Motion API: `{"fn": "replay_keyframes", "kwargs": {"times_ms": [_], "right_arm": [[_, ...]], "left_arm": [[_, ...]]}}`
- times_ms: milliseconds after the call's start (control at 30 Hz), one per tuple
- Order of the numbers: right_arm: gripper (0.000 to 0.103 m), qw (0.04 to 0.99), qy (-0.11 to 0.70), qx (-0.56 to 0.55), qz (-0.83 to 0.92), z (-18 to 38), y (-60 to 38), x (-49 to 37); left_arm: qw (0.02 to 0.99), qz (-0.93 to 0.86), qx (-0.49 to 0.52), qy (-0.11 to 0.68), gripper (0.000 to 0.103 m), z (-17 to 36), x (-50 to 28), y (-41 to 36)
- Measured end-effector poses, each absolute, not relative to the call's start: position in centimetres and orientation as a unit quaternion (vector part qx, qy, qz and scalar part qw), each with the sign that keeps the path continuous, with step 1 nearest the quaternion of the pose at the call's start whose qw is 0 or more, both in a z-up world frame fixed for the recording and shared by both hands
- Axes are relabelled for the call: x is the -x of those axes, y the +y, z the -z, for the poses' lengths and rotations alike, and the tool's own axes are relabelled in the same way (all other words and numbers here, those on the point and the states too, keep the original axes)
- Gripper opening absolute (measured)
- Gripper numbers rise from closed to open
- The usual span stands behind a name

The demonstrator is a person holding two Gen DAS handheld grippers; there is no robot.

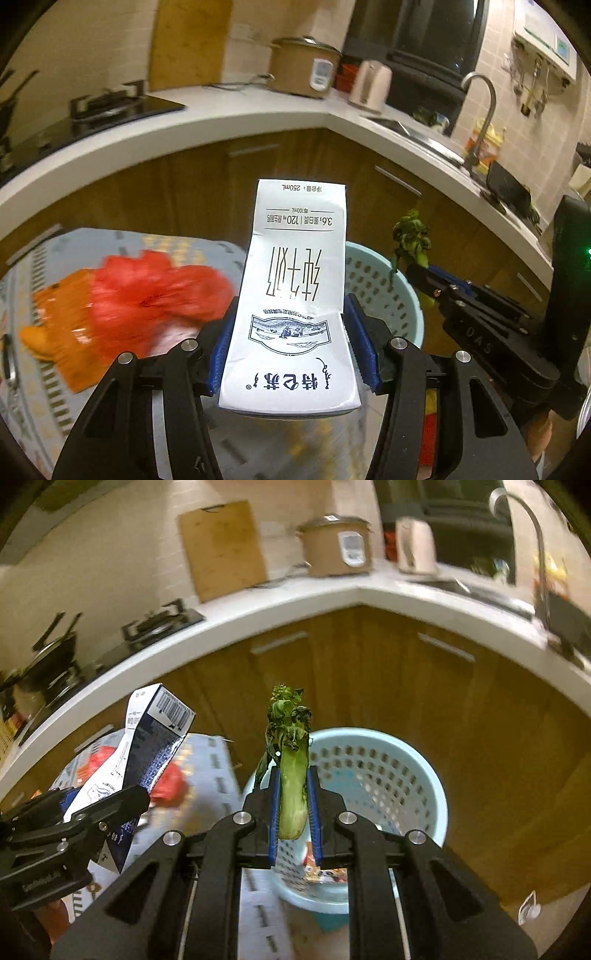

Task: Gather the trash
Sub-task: 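Carry carton and vegetable stalk over the basket and open both tools to drop them, then move both open tools back toward the red plastic bag on the table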

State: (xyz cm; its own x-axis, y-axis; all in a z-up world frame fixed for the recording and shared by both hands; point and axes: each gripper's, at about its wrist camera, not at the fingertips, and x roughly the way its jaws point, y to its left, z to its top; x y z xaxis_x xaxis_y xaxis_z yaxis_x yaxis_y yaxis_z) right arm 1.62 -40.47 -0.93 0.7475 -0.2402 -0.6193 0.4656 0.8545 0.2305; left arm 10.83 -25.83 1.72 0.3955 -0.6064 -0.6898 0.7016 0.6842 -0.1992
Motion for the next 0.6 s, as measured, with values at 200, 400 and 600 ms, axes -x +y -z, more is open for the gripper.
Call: {"fn": "replay_keyframes", "kwargs": {"times_ms": [200,400,600], "right_arm": [[0.012,0.890,0.339,-0.224,0.207,4.4,-44.4,-2.2],[0.014,0.870,0.378,-0.248,0.198,7.6,-46.3,-2.9],[0.019,0.865,0.383,-0.253,0.201,8.6,-46.7,-2.5]], "left_arm": [[0.812,0.405,-0.076,0.414,0.053,0.9,-11.1,-30.3],[0.804,0.409,-0.075,0.426,0.074,2.5,-11.1,-32.0],[0.809,0.405,-0.055,0.422,0.077,2.3,-11.2,-30.7]]}}
